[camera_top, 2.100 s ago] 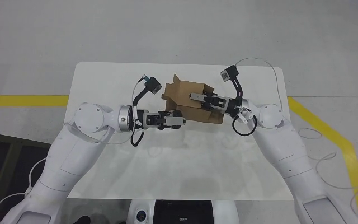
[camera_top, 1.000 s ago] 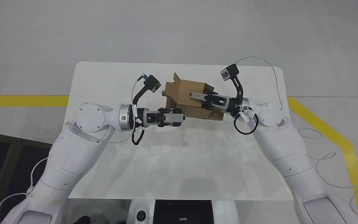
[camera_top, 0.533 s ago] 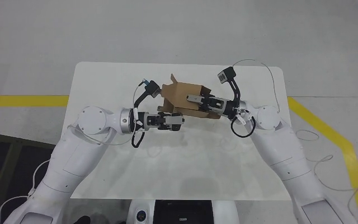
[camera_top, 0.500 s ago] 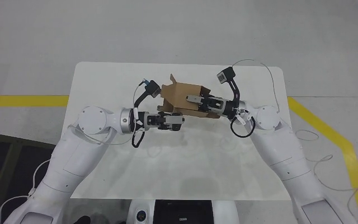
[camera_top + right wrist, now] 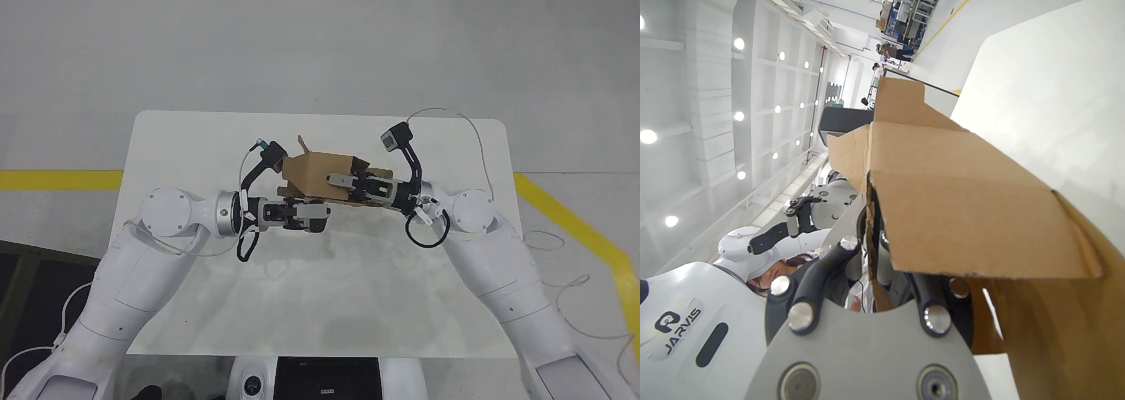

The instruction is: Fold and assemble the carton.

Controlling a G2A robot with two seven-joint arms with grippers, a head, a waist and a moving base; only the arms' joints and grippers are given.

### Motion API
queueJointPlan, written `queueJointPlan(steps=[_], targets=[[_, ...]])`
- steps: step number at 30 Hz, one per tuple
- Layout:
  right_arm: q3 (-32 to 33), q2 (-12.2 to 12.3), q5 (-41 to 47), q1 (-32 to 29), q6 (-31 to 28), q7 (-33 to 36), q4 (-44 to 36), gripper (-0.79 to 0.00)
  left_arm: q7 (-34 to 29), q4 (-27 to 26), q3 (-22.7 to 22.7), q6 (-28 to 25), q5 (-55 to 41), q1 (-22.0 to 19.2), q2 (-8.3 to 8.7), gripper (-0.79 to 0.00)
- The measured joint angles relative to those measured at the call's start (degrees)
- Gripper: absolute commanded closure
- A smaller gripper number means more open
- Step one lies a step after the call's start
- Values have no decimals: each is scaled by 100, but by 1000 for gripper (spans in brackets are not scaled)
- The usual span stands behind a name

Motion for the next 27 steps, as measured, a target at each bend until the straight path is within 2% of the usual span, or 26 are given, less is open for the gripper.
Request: queueJointPlan(steps=[13, 19, 27], targets=[[144, -4, 2, 56, 17, -7, 171, 0, -114, 3, -174, -43, -130, 70, 10, -785], [434, 80, 48, -62, 150, 244, 225, 0, -187, 123, -614, -118, -217, 177, 82, -785], [780, 193, 136, -393, 260, 552, -64, 0, 231, 402, -996, -161, 548, 356, 172, -785]])
